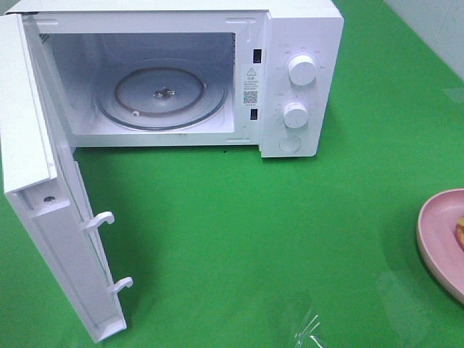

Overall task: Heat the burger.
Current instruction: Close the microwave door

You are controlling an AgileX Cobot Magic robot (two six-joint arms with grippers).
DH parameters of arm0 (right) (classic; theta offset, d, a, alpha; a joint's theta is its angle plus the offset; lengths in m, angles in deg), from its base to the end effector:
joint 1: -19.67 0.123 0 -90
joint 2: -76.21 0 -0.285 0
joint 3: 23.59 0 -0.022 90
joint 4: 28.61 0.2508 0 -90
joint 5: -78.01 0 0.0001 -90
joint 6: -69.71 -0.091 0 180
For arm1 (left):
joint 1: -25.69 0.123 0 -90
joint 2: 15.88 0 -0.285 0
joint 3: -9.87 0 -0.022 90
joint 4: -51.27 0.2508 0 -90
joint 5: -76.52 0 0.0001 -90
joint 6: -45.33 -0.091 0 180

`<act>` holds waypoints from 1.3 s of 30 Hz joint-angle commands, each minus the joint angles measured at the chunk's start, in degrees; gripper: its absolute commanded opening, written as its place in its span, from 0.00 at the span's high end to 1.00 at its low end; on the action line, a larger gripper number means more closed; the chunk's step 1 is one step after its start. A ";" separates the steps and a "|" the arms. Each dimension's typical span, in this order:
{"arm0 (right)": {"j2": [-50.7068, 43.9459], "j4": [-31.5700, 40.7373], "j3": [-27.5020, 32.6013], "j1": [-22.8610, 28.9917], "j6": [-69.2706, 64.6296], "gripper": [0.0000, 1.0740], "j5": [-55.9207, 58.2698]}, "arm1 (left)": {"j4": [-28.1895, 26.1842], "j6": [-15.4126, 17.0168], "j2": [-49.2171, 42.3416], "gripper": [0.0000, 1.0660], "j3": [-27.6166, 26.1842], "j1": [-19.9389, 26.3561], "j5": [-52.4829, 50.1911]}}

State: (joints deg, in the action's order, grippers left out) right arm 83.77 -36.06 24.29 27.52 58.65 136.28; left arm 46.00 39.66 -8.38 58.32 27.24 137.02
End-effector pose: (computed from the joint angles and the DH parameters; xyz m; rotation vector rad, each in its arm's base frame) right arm -0.0041 -0.0107 0.2847 0.0592 1.9778 0.0605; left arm -0.0056 -0.0074 0.2785 0.0773 2.0277 -0.0304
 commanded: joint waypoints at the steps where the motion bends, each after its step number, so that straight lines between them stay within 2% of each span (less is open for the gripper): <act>1: -1.49 0.17 0.11 -0.40 0.40 0.29 -0.52 | -0.23 0.11 -1.20 0.21 0.11 0.23 -0.74; 4: -1.49 0.17 0.11 -0.40 0.40 0.29 -0.52 | -0.46 0.23 -1.15 0.21 -0.52 0.23 -1.49; 6: -1.49 0.17 0.11 -0.40 0.40 0.29 -0.52 | -0.34 2.23 -0.63 0.27 -2.52 0.23 -4.53; 7: -1.49 0.17 0.11 -0.40 0.40 0.29 -0.52 | -0.34 2.23 -0.63 0.27 -2.52 0.23 -4.53; 8: -1.49 0.17 0.11 -0.40 0.40 0.29 -0.52 | 0.00 3.27 0.40 0.33 -2.98 0.23 -7.51; 9: -1.49 0.17 0.11 -0.40 0.40 0.29 -0.52 | 0.00 3.27 0.40 0.33 -2.98 0.23 -7.51; 11: -1.49 0.17 0.11 -0.40 0.40 0.30 -0.52 | 0.06 3.32 3.67 0.51 -2.92 0.23 -12.03; 12: -1.49 0.17 0.11 -0.40 0.40 0.30 -0.52 | 0.06 3.32 3.67 0.51 -2.92 0.23 -12.03; 13: -1.49 0.17 0.11 -0.40 0.40 0.30 -0.52 | 0.23 3.32 4.76 0.58 -2.92 0.23 -12.89; 14: -1.49 0.17 0.11 -0.40 0.40 0.30 -0.52 | 0.23 3.32 4.76 0.58 -2.92 0.23 -12.89; 16: -1.49 0.17 0.11 -0.40 0.40 0.30 -0.52 | 0.52 3.32 9.11 0.92 -2.92 0.23 -15.13; 17: -1.49 0.17 0.11 -0.40 0.40 0.30 -0.52 | 0.52 3.32 9.11 0.92 -2.92 0.23 -15.13; 18: -1.49 0.17 0.11 -0.40 0.40 0.30 -0.52 | 0.63 3.32 10.31 1.00 -2.92 0.23 -15.53; 23: -1.49 0.17 0.11 -0.40 0.40 0.30 -0.52 | 0.69 2.98 14.32 1.00 -1.43 0.23 -20.86; 25: -1.49 0.17 0.11 -0.40 0.40 0.30 -0.52 | 0.40 2.98 16.73 1.00 2.92 0.23 -29.91; 28: -1.49 0.17 0.11 -0.40 0.40 0.30 -0.52 | 0.06 2.98 16.96 1.00 4.01 0.23 -32.03; 30: -1.49 0.17 0.11 -0.40 0.40 0.31 -0.52 | -2.12 2.98 17.76 1.00 9.45 0.23 -42.11; 31: -1.49 0.17 0.11 -0.40 0.40 0.31 -0.52 | -2.12 2.98 17.76 1.00 9.45 0.23 -42.11; 32: -1.49 0.17 0.11 -0.40 0.40 0.31 -0.52 | -2.75 2.98 18.11 1.00 11.75 0.23 -46.98; 35: -1.49 0.17 0.11 -0.40 0.40 0.31 -0.52 | -2.98 2.98 18.33 1.00 12.72 0.23 -48.59; 37: -1.49 0.17 0.11 -0.40 0.40 0.31 -0.52 | -2.92 2.98 20.23 1.00 16.84 0.23 -55.58; 39: -1.49 0.17 0.11 -0.40 0.40 0.31 -0.52 | -2.92 2.98 21.49 1.00 18.22 0.23 -59.64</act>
State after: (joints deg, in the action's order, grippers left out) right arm 83.77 -36.06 24.29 27.52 58.65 136.28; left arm 43.70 42.52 11.79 74.71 27.24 83.97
